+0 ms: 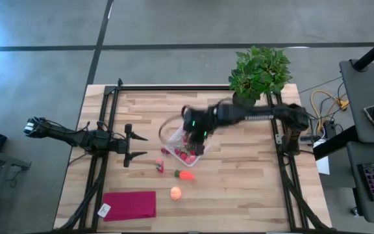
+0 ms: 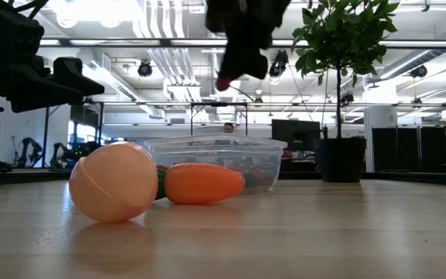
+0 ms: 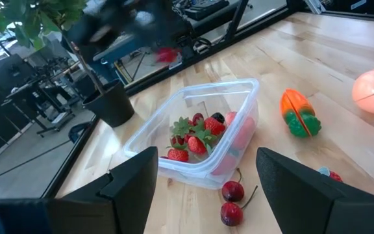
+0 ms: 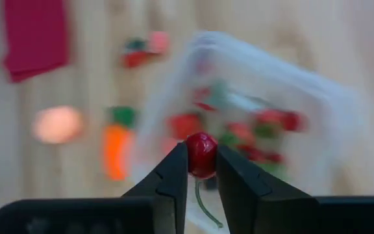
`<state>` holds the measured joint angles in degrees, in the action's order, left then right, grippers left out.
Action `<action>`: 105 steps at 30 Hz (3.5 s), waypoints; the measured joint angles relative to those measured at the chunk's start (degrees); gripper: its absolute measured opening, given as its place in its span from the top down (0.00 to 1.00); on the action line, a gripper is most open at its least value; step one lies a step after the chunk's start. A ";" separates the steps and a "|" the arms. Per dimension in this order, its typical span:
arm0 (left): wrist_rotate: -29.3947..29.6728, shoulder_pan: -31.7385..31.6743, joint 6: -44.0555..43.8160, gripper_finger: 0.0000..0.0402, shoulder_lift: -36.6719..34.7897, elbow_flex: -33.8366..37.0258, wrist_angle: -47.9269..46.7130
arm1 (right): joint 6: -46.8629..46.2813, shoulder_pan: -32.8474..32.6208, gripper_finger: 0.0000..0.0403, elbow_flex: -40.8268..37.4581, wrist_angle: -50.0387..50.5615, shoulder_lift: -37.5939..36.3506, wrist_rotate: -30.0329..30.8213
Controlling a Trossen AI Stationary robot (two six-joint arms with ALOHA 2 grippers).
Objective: Pick and placing Produce into tupperware
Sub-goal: Put the red cherry into the transparent container, then put the orange carrot into the transparent container
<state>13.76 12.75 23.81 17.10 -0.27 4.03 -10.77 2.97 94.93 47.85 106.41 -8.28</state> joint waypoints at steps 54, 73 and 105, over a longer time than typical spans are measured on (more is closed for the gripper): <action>12.09 -0.04 26.08 0.39 -0.36 0.00 3.02 | -29.76 -24.34 0.40 4.40 5.38 9.13 20.77; -5.14 -0.02 -61.89 0.39 0.37 -0.02 22.61 | -20.48 -22.14 0.41 -8.41 -13.02 9.08 14.74; -4.92 -0.02 -63.89 0.39 0.54 0.00 22.48 | -16.06 -19.91 0.41 -3.16 -21.93 17.23 14.35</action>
<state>8.83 12.73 -40.07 17.64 -0.27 26.52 -26.83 -16.94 91.76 25.92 123.65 6.07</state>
